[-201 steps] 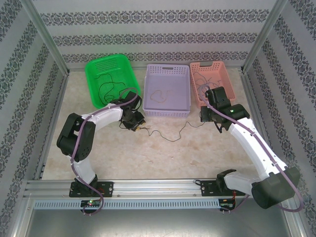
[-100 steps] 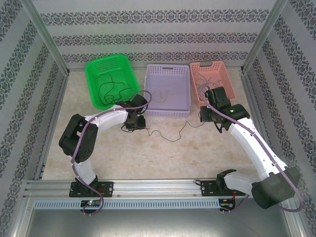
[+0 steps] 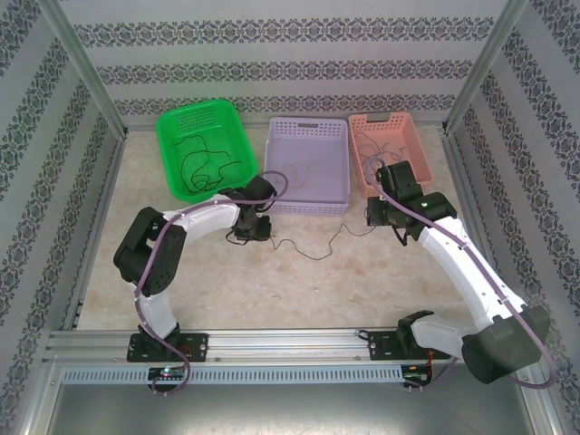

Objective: Untangle the cables

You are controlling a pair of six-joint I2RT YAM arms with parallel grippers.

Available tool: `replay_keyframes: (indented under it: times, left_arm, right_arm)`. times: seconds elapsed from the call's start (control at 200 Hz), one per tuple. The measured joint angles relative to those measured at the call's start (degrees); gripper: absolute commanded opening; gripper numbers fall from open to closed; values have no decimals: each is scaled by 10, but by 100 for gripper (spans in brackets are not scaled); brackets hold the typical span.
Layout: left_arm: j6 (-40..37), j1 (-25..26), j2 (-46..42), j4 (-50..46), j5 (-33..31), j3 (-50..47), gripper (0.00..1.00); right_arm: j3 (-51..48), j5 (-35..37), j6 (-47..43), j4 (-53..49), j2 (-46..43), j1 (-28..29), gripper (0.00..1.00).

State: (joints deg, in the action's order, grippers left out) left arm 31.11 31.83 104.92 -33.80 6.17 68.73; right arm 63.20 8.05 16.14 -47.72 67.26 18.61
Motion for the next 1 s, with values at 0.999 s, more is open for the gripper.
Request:
replay_keyframes:
  times: [0.999]
  left_arm:
    - [-124, -1, -195, -75, 318, -16, 0]
  right_arm:
    - [90, 26, 16, -1, 129, -166, 0]
